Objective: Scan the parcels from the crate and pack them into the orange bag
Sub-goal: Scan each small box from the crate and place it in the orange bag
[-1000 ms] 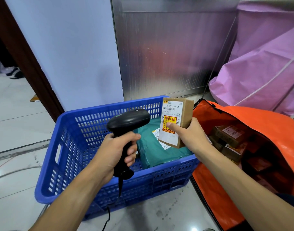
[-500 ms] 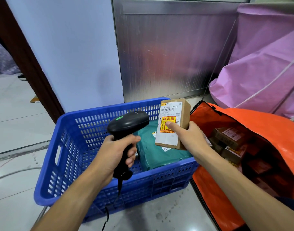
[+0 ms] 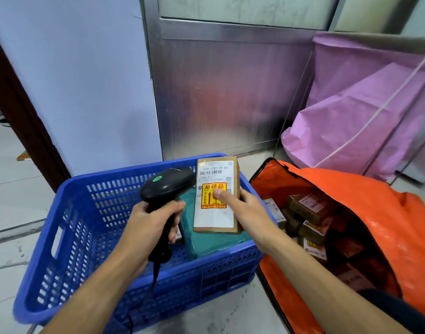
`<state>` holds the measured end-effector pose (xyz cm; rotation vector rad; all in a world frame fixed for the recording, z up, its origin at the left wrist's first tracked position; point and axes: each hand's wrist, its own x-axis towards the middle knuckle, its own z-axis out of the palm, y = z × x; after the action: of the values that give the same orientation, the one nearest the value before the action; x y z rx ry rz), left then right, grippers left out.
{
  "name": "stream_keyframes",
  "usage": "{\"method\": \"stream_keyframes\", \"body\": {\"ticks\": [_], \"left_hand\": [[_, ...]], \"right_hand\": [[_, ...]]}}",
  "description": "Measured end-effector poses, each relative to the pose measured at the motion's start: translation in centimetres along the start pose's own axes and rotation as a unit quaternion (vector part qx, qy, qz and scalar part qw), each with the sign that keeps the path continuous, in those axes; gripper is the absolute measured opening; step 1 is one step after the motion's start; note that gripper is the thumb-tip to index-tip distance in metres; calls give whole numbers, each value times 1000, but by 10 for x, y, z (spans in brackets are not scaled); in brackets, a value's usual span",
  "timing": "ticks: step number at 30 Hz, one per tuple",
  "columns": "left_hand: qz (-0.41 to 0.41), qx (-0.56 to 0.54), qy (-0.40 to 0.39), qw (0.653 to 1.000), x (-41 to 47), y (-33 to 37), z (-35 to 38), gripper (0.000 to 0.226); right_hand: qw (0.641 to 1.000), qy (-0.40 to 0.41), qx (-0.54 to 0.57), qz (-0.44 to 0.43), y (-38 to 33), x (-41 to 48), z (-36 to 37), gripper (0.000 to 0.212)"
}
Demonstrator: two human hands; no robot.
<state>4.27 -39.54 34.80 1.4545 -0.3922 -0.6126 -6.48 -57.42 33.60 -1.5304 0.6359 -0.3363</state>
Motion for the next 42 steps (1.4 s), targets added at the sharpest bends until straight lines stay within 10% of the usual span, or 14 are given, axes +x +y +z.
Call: {"method": "stream_keyframes", "body": {"ticks": [17,29,42], "left_hand": [[-21,51,-67,996,-1,-9,82,23],[-66,17,-154,986,8,-20,156,14],[-99,131,-265,950,55,-64,192,32]], "right_hand": [[994,-8,93,52,6,-61,-55,60],[982,69,-168,49,-21,-95,-153,30],[941,225,142,209,167,-82,-180,64]]}}
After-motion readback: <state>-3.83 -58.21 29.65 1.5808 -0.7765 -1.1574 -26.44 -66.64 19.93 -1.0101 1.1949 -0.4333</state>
